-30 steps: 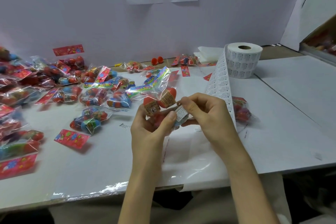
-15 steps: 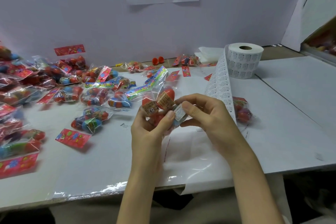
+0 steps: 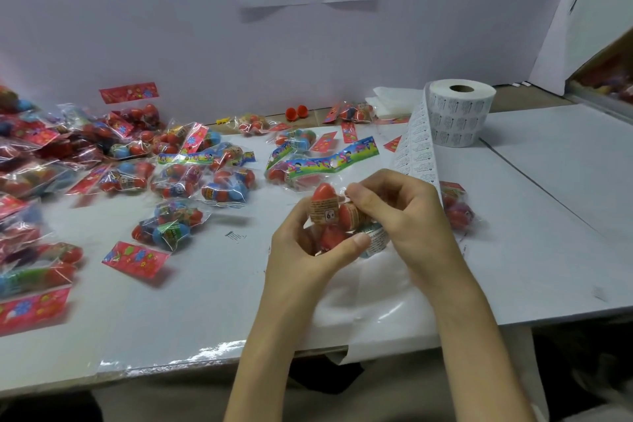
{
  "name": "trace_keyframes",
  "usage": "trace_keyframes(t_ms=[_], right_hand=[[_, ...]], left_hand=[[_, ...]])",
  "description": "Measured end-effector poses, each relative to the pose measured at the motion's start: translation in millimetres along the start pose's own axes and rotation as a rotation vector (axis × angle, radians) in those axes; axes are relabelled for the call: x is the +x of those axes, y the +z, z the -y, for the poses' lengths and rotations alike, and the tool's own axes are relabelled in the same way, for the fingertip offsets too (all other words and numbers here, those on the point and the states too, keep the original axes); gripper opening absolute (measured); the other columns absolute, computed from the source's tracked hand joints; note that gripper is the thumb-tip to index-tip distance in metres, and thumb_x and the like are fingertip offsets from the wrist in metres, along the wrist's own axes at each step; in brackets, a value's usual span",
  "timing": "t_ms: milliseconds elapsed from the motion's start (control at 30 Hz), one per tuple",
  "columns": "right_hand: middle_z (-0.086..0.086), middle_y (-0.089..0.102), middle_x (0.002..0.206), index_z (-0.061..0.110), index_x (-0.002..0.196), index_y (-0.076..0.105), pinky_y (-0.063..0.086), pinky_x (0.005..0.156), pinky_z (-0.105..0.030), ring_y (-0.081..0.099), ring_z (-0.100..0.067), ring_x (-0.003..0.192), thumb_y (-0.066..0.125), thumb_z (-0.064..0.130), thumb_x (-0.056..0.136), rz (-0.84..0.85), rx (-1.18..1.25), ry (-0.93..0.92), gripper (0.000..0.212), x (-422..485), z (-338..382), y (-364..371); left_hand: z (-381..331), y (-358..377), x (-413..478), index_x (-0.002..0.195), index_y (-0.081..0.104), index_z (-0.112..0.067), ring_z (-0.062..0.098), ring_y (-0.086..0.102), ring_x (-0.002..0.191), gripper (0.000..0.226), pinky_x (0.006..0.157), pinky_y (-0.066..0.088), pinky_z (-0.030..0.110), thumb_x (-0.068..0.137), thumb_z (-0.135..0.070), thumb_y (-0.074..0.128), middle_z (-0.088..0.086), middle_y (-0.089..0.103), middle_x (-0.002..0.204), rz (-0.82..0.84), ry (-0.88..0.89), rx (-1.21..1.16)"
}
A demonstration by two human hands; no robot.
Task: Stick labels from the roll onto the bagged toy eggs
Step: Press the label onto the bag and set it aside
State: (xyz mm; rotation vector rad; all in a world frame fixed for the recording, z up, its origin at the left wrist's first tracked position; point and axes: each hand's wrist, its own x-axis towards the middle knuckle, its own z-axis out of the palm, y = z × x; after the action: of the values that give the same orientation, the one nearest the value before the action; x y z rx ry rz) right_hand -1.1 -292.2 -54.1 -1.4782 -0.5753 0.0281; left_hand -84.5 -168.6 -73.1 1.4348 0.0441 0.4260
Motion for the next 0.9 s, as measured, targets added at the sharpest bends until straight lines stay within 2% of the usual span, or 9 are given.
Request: trace_keyframes(t_ms=[133, 333, 433, 567, 600, 667, 767, 833, 900], right_hand=[[0.002, 0.071, 0.070, 0.020, 0.076, 0.074, 0.050, 0.071, -0.026, 0.063, -0.012, 0.070, 0.075, 0.031, 0.080, -0.026, -0.024, -0.014, 0.012, 1.1, -2.5, -1.0], [0.006, 0.068, 0.068, 0.023, 0.071, 0.072, 0.050, 0.065, -0.019, 0.062, -0.008, 0.068, 0.075, 0.027, 0.082, -0.028, -0.045, -0.052, 0.012, 1.7, -3.8, -0.7], [0.004, 0.068, 0.068, 0.024, 0.070, 0.070, 0.050, 0.065, -0.019, 0.062, -0.008, 0.067, 0.075, 0.024, 0.084, -0.031, -0.063, -0.068, 0.015, 2.0, -4.6, -0.9], [-0.009, 0.066, 0.070, 0.023, 0.070, 0.070, 0.050, 0.060, -0.016, 0.061, -0.007, 0.063, 0.076, 0.019, 0.084, -0.014, -0.078, -0.100, 0.016, 0.8, -2.4, -0.1], [-0.012, 0.065, 0.071, 0.022, 0.071, 0.070, 0.050, 0.059, -0.018, 0.062, -0.011, 0.063, 0.076, 0.021, 0.084, -0.002, -0.092, -0.101, 0.015, 0.1, -2.1, -0.2], [-0.017, 0.065, 0.072, 0.018, 0.074, 0.070, 0.055, 0.060, -0.032, 0.063, -0.030, 0.064, 0.077, 0.022, 0.084, 0.029, -0.122, -0.090, 0.013, -1.2, -2.1, -0.2], [-0.016, 0.066, 0.070, 0.020, 0.075, 0.070, 0.058, 0.064, -0.049, 0.066, -0.037, 0.066, 0.078, 0.024, 0.083, 0.042, -0.141, -0.071, 0.012, -2.4, -0.6, 0.6], [-0.015, 0.066, 0.070, 0.023, 0.073, 0.070, 0.059, 0.064, -0.050, 0.067, -0.038, 0.066, 0.078, 0.026, 0.082, 0.048, -0.135, -0.057, 0.012, -3.1, 1.0, 2.2], [-0.013, 0.067, 0.069, 0.024, 0.072, 0.070, 0.059, 0.061, -0.043, 0.068, -0.036, 0.064, 0.078, 0.029, 0.080, 0.059, -0.117, -0.047, 0.012, -3.8, 2.2, 3.9]], left_hand=[[1.4, 0.8, -0.6, 0.113, 0.072, -0.031, 0.018, 0.075, 0.094, 0.044, 0.077, 0.057, 0.026, 0.072, -0.026, 0.085, 0.004, 0.078, 0.102, -0.009, -0.018, 0.017], [3.9, -0.3, -0.6, 0.117, 0.071, -0.030, 0.027, 0.075, 0.102, 0.047, 0.089, 0.061, 0.044, 0.071, -0.030, 0.085, 0.007, 0.078, 0.106, 0.002, -0.045, 0.026], [3.5, 1.2, -1.3, 0.117, 0.072, -0.030, 0.027, 0.075, 0.102, 0.045, 0.087, 0.062, 0.043, 0.073, -0.036, 0.083, 0.006, 0.078, 0.107, -0.008, -0.056, 0.030], [0.7, 4.6, -0.5, 0.106, 0.075, -0.027, 0.026, 0.077, 0.097, 0.027, 0.080, 0.064, 0.040, 0.085, -0.043, 0.074, 0.006, 0.078, 0.101, -0.086, -0.061, 0.020], [0.2, 5.0, -0.2, 0.103, 0.076, -0.026, 0.026, 0.077, 0.095, 0.027, 0.078, 0.064, 0.041, 0.085, -0.047, 0.073, 0.005, 0.078, 0.099, -0.129, -0.065, 0.025], [-0.9, 4.4, 0.0, 0.099, 0.076, -0.024, 0.029, 0.077, 0.092, 0.026, 0.073, 0.064, 0.045, 0.087, -0.047, 0.076, 0.004, 0.078, 0.095, -0.205, -0.070, 0.009], [-2.1, 2.5, 0.4, 0.096, 0.078, -0.018, 0.030, 0.077, 0.084, 0.020, 0.064, 0.064, 0.042, 0.091, -0.035, 0.070, 0.008, 0.078, 0.090, -0.269, -0.098, -0.066], [-2.2, 1.2, 1.1, 0.094, 0.080, -0.017, 0.029, 0.076, 0.082, 0.015, 0.061, 0.062, 0.036, 0.093, -0.027, 0.070, 0.010, 0.078, 0.090, -0.293, -0.101, -0.078], [-2.3, -0.1, 1.5, 0.091, 0.081, -0.018, 0.027, 0.074, 0.080, 0.013, 0.060, 0.060, 0.032, 0.095, -0.023, 0.069, 0.009, 0.078, 0.088, -0.316, -0.105, -0.087]])
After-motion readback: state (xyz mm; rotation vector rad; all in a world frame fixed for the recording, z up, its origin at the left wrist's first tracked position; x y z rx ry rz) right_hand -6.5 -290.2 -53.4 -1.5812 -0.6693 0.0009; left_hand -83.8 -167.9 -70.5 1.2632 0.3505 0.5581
